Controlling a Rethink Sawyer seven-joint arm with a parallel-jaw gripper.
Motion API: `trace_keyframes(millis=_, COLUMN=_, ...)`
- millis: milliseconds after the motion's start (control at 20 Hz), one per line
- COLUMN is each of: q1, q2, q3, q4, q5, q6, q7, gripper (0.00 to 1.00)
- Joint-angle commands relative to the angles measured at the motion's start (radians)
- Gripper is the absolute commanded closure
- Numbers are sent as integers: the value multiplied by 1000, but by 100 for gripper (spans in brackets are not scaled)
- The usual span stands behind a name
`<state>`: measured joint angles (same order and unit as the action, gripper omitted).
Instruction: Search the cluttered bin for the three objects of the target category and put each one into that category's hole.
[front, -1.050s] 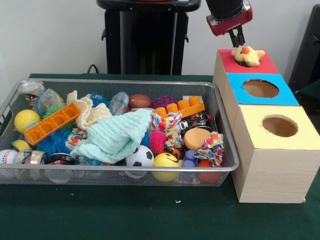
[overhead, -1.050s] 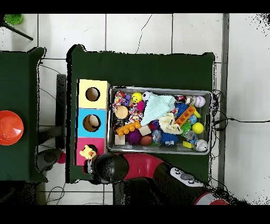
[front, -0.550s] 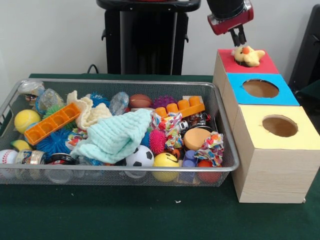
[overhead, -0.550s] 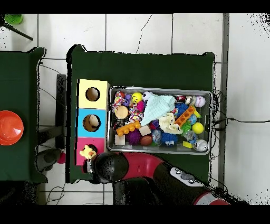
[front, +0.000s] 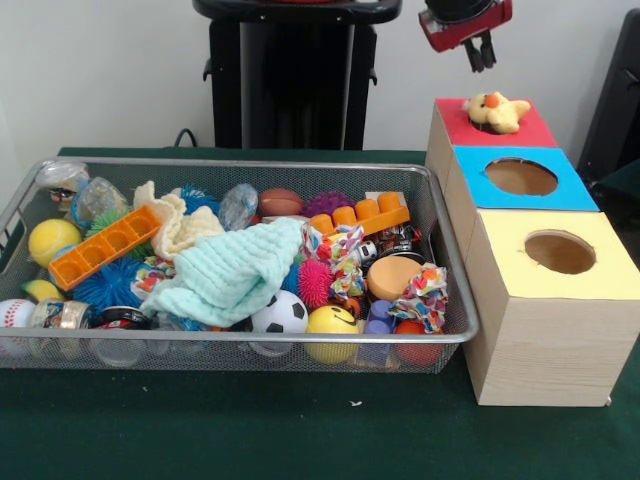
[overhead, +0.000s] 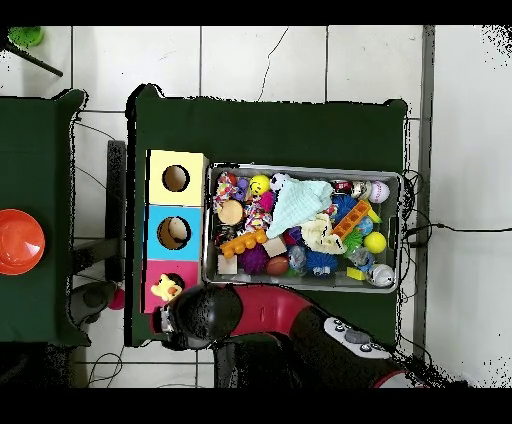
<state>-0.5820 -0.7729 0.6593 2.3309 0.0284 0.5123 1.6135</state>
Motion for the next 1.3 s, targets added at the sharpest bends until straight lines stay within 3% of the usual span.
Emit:
trace_keyframes(millis=50, q1=-33, q2=-36, q3=67, q4=-73, q5=77, q6=124, q7=82, gripper=100)
trace_keyframes(millis=600, q1=-88, q2=-40, q3=161, q4=-39, q5=122, q6=-104, q7=129, gripper=100)
trace_keyframes(millis=950, q1=-102, q2=-34, q3=183, q4=-21, q5=84, q6=-235, q7=156, gripper=100)
trace_keyframes(millis=1300, q1=-50, q2=1, q3=100, q4=-47, q5=36, q6=-286, q7=134, gripper=100)
